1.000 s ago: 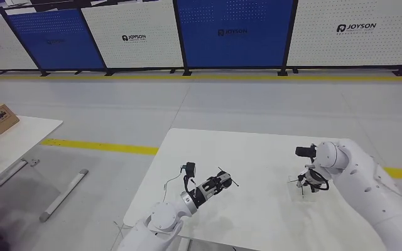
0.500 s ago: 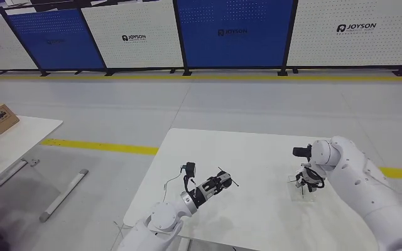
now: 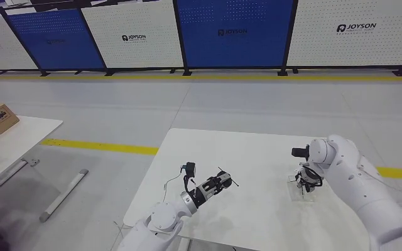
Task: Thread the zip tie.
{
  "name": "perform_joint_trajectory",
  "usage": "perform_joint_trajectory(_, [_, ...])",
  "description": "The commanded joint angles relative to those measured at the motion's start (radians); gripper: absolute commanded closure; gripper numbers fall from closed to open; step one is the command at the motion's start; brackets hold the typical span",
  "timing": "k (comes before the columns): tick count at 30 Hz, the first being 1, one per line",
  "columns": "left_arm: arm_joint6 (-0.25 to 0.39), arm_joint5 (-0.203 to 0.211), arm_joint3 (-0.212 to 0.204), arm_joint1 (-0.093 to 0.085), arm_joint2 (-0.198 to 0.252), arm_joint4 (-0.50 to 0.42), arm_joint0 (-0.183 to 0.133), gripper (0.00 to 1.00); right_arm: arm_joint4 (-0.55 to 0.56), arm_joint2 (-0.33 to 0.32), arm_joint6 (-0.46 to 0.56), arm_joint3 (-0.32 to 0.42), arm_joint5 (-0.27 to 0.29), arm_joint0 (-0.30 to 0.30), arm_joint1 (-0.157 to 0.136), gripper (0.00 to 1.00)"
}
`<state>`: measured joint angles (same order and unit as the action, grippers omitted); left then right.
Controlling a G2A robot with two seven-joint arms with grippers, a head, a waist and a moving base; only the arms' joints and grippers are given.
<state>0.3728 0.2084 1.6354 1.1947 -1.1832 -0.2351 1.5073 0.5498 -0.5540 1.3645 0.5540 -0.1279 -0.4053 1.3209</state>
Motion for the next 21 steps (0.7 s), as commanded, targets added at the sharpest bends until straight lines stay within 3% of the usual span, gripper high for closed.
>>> perform_joint_trajectory(1, [0.000,0.000,0.000,0.000,0.000,0.000,0.000,1.00,0.001,0.004,0.001,-0.019,0.004,0.005,0.008,0.78])
perform_joint_trajectory(9, [0.000,0.000,0.000,0.000,0.000,0.000,0.000,1.00,0.005,0.014,-0.001,-0.081,0.020,0.025,0.040,0.76])
perform_joint_trajectory(12, [0.000,0.000,0.000,0.000,0.000,0.000,0.000,1.00,0.008,0.018,-0.001,-0.104,0.023,0.032,0.052,0.83])
perform_joint_trajectory(14, [0.000,0.000,0.000,0.000,0.000,0.000,0.000,1.00,0.010,0.021,-0.001,-0.119,0.025,0.036,0.061,1.00])
perform_joint_trajectory(21, [0.000,0.000,0.000,0.000,0.000,0.000,0.000,1.00,0.019,0.026,-0.006,-0.162,0.029,0.049,0.085,1.00])
